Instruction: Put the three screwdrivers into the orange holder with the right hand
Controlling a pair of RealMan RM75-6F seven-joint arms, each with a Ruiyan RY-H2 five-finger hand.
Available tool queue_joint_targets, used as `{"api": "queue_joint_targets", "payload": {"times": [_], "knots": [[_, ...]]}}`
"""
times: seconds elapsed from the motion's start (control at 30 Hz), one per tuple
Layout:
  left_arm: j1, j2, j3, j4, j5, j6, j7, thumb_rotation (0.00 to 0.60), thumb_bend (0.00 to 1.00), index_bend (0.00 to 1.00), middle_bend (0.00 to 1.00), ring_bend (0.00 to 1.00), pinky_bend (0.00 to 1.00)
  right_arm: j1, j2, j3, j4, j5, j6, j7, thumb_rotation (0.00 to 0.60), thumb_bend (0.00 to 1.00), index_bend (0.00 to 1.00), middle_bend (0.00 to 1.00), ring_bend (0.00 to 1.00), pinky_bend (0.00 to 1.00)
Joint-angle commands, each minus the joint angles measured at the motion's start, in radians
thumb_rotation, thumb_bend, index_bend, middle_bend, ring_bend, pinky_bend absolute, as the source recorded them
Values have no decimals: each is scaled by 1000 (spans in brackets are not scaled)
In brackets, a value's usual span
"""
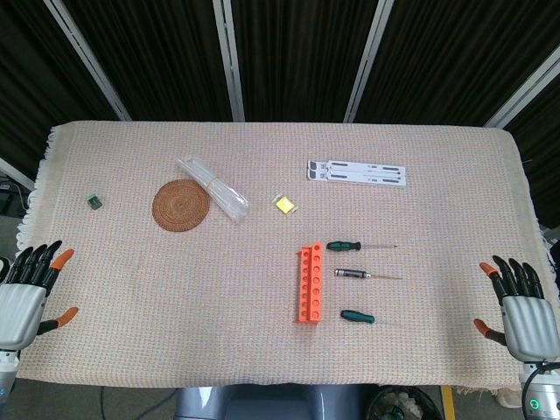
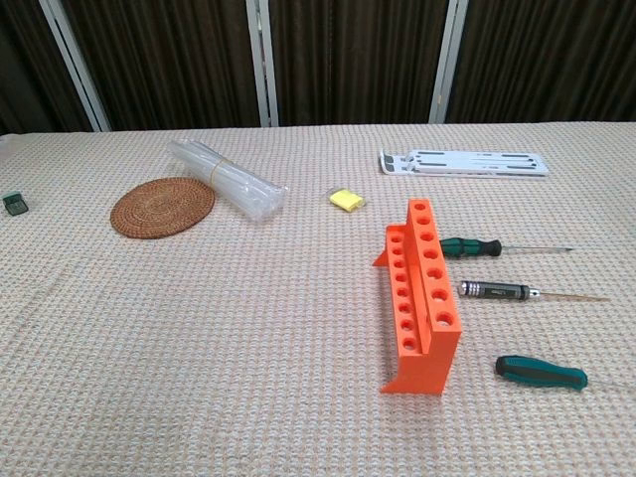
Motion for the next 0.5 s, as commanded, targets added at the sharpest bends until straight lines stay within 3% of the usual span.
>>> {"api": "queue_joint_targets", "payload": {"times": [0.03,0.5], "knots": [[2,-1,3,1,-2,-1,-2,600,142,120,0,0,0,0,-1,0,0,-2,1,1,600,65,158,76,0,0],[24,1,17,19,10,32,-29,600,143,129,0,0,0,-5,-17,-2,19,-32,23,40,600,96,202,84,0,0]]}}
